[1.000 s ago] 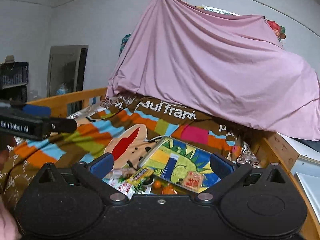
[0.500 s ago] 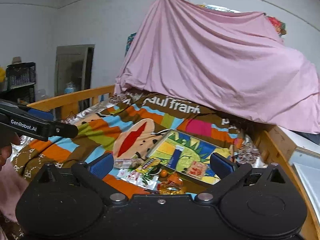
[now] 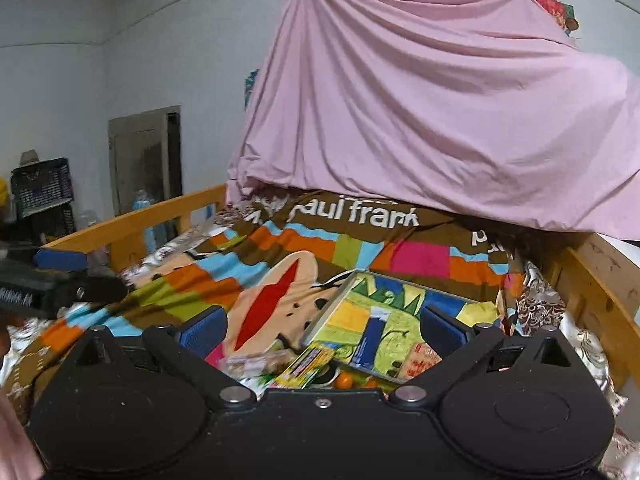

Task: Organize snacks
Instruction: 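Open both tools and lift them up away from the tray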

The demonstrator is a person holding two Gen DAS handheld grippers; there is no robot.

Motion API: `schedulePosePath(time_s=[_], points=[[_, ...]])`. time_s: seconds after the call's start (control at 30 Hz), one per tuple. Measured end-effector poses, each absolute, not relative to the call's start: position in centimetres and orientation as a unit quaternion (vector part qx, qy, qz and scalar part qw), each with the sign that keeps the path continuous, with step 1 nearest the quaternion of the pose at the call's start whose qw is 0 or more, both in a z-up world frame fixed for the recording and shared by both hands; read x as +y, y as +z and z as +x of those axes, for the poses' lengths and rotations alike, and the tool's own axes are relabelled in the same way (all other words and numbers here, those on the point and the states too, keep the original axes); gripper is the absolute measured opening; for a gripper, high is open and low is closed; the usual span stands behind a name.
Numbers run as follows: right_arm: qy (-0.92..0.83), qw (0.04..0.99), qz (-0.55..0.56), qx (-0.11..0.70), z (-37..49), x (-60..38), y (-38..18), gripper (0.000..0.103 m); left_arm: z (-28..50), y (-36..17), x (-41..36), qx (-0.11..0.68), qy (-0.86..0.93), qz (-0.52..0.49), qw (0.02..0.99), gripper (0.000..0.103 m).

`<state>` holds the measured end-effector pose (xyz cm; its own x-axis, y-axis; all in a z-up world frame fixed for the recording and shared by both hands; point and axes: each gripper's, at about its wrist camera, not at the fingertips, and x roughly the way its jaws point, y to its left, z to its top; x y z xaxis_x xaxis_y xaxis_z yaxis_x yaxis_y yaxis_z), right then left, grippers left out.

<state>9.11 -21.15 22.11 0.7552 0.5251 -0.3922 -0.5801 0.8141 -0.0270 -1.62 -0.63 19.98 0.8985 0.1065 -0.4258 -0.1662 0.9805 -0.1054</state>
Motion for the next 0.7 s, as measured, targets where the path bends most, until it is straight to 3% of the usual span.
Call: schedulePosePath(time_s=[0.33, 0.7], points=[[0.29, 0.934, -0.111, 0.178, 13.5, -18.2, 21.4, 0.102, 3.8, 14.2, 0.9, 0.172, 0.047, -0.113, 0.977, 0.103], [0.271, 0.941, -0.093, 0.178, 15.4, -16.2, 23.0, 0.102, 3.9, 11.0, 3.2, 0.195, 0.043, -0.132, 0.971, 0.103]])
